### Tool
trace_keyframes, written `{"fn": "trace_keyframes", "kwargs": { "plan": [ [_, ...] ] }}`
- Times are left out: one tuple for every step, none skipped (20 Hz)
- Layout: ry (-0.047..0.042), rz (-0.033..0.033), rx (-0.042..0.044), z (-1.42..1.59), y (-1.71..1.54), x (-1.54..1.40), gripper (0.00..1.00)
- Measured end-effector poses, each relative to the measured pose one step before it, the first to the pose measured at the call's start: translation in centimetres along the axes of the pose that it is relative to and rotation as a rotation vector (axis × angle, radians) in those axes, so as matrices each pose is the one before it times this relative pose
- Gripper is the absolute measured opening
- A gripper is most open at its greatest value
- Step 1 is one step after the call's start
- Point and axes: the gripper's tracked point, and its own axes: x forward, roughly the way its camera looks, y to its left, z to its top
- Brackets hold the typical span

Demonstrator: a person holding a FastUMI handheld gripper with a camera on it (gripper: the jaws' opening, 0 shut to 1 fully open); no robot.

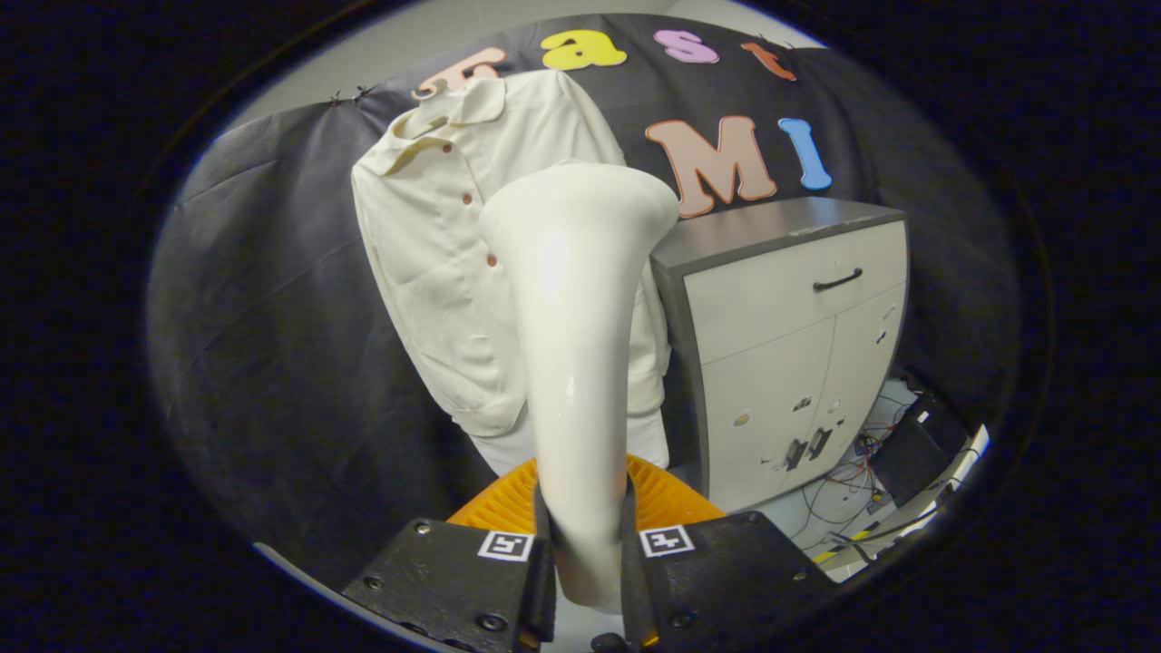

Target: Iron the clothes twice with a garment steamer, once on the left side and once on the right side.

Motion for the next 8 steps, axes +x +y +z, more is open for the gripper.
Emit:
{"fn": "trace_keyframes", "kwargs": {
  "plan": [
    [-0.02825, -0.01049, -0.00846, 0.367, 0.463, -1.539, 0.29],
    [-0.03407, -0.01149, -0.01408, 0.504, 0.319, -1.388, 0.29],
    [-0.02290, -0.01195, -0.01168, 0.426, 0.172, -1.328, 0.29],
    [-0.02146, -0.01045, -0.01458, 0.243, 0.175, -1.277, 0.28],
    [-0.01938, 0.00078, -0.01637, 0.327, 0.244, -1.071, 0.28],
    [-0.01494, 0.00142, -0.00920, 0.282, 0.359, -0.820, 0.28],
    [-0.00614, -0.00145, -0.00040, 0.280, 0.155, -0.697, 0.28],
    [-0.01897, 0.00590, 0.00432, 0.508, 0.175, -0.439, 0.28]
  ]
}}
